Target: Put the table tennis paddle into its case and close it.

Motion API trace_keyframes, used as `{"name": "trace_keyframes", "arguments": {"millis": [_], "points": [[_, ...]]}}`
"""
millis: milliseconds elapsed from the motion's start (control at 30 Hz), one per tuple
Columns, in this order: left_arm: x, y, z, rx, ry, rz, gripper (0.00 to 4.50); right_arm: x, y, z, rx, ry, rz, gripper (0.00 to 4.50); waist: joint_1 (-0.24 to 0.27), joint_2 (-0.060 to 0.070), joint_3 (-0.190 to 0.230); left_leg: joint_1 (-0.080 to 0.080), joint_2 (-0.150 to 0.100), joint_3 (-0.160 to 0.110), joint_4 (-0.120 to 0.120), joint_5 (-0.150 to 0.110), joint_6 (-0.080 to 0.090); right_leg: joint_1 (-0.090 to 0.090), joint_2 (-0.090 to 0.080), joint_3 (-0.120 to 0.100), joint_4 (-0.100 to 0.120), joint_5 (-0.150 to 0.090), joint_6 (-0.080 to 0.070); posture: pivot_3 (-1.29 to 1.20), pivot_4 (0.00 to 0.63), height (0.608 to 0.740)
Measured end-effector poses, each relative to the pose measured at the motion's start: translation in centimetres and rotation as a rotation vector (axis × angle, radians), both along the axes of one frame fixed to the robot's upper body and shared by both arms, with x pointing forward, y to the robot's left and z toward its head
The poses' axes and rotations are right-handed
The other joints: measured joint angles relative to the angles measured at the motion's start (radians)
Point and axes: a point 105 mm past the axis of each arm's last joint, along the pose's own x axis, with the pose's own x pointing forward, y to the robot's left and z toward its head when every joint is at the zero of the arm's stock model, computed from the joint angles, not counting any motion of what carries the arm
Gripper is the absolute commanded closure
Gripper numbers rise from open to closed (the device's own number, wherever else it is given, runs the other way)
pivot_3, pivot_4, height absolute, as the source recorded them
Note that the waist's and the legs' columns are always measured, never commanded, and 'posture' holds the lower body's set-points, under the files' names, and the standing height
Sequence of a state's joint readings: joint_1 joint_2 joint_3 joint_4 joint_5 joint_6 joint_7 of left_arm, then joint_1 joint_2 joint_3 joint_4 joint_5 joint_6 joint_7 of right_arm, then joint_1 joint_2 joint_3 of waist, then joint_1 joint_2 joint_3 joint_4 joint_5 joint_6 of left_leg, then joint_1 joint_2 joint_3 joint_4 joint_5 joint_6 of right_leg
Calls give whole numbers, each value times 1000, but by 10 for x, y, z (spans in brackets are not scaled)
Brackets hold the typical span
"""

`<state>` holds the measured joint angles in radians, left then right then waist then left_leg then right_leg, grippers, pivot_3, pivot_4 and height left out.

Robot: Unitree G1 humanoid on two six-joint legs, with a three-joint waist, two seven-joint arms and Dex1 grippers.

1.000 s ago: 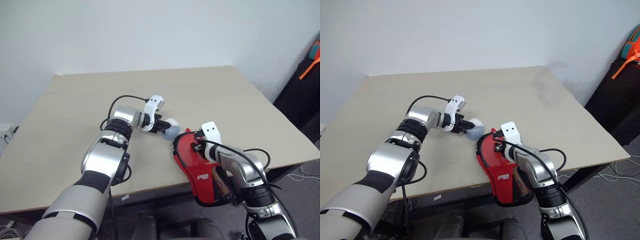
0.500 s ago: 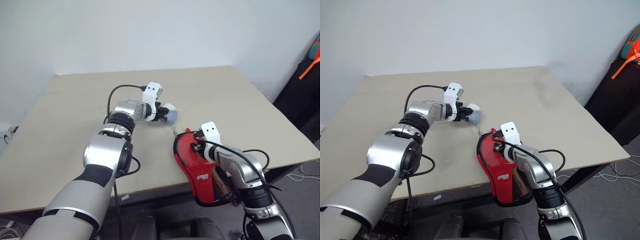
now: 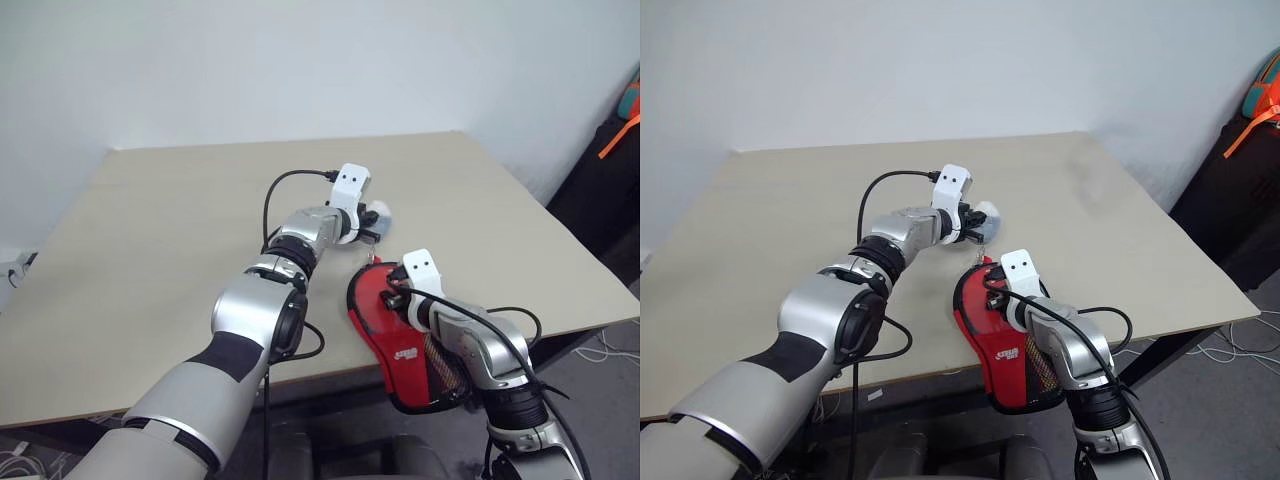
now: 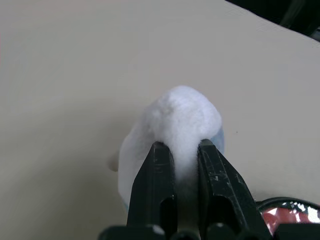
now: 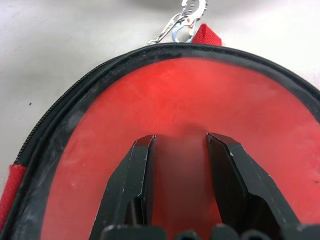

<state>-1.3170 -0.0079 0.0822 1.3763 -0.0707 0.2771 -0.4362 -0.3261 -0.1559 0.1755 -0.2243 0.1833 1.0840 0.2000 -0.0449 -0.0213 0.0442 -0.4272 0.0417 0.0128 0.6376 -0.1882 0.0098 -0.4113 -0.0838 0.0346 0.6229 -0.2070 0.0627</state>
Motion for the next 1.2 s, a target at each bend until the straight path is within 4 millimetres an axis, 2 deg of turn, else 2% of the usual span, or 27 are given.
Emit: {"name": "trace_keyframes", "arguments": {"millis": [300, 467, 600, 967, 1067, 1200], "points": [[-14, -40, 3, -36, -10, -97, 4149, -4, 1, 0, 5, -5, -11, 2794, 0, 0, 0, 0, 0, 0, 0, 0, 0, 0, 0, 0, 0, 0, 0, 0, 0, 740], [-35, -62, -2, -79, 66, -272, 4149, -4, 2, 0, 3, -5, -12, 2794, 0, 1, 0, 0, 0, 0, 0, 0, 0, 0, 0, 0, 0, 0, -1, 0, 0, 740], [-40, -62, 1, -98, 88, -342, 4149, -5, 1, -1, -3, -8, -12, 2794, 1, 1, 0, 0, 0, 0, 0, 0, 0, 1, -1, -1, -1, -1, -1, 0, 0, 740], [-45, -62, 0, -126, 106, -388, 4149, -7, 6, 2, 12, -34, 16, 2794, 0, 1, 0, 0, 0, -1, 0, 0, 0, 1, -1, -1, -1, -1, -1, 0, 0, 740], [-49, -64, -2, -140, 126, -416, 3458, -11, 8, 4, 38, -39, 57, 2794, 0, 1, 0, 0, 0, 0, 0, 0, 0, 1, -1, -1, -1, -1, 0, 0, 0, 740], [-57, -75, -3, -162, 151, -457, 2054, -19, 21, 4, 63, -32, 157, 2794, -1, 2, 0, 0, 0, 0, 0, 0, 0, 0, -1, -1, -1, -1, -1, 0, 0, 740]]}}
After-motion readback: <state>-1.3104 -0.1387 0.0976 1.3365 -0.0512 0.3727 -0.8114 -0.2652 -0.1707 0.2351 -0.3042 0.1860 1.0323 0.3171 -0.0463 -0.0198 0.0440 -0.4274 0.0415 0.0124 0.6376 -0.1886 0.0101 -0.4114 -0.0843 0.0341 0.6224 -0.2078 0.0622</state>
